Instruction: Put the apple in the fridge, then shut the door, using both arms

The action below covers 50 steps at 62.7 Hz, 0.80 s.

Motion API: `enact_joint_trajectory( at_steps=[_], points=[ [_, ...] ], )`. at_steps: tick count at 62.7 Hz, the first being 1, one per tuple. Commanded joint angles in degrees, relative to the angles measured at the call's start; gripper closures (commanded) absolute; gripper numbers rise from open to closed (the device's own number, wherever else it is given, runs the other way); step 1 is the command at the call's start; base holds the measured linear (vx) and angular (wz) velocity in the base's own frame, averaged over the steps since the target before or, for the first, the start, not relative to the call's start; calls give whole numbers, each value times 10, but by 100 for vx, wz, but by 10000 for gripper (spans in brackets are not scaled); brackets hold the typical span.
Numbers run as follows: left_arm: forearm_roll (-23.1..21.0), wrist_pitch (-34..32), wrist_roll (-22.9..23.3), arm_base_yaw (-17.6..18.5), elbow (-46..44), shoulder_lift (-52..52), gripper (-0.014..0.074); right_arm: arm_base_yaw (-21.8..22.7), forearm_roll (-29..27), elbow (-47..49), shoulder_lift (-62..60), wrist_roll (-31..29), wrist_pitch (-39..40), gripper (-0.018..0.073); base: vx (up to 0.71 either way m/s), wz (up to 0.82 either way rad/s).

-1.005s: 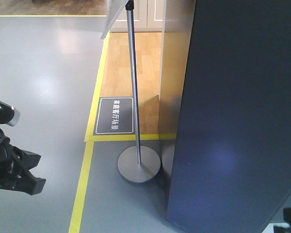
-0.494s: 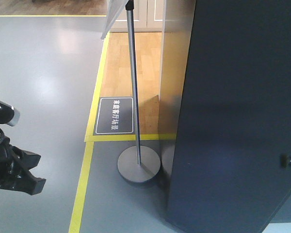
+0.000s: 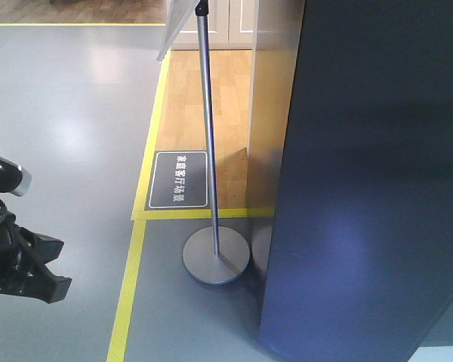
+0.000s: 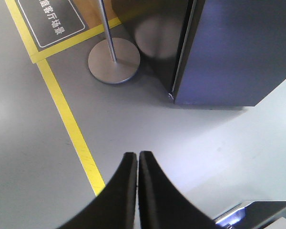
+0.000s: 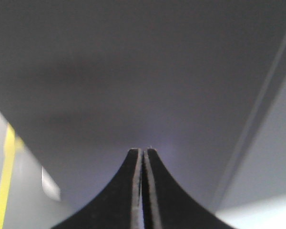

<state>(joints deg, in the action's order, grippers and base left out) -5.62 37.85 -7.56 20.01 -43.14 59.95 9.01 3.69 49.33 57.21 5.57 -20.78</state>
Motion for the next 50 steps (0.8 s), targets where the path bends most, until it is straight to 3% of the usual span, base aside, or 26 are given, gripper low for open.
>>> enact_joint_trajectory(
  at_steps=[1, 22, 50],
  points=[
    [-5, -28, 5, -1, -15, -10, 603, 3, 8, 27, -4, -7, 95, 563, 0, 0],
    [-5, -28, 5, -1, -15, -10, 603, 5, 66, 100, 82, -5, 127, 563, 0, 0],
    [-5, -27, 5, -1, -15, -10, 603, 30, 65, 232, 248, -3, 178, 563, 0, 0]
  ],
)
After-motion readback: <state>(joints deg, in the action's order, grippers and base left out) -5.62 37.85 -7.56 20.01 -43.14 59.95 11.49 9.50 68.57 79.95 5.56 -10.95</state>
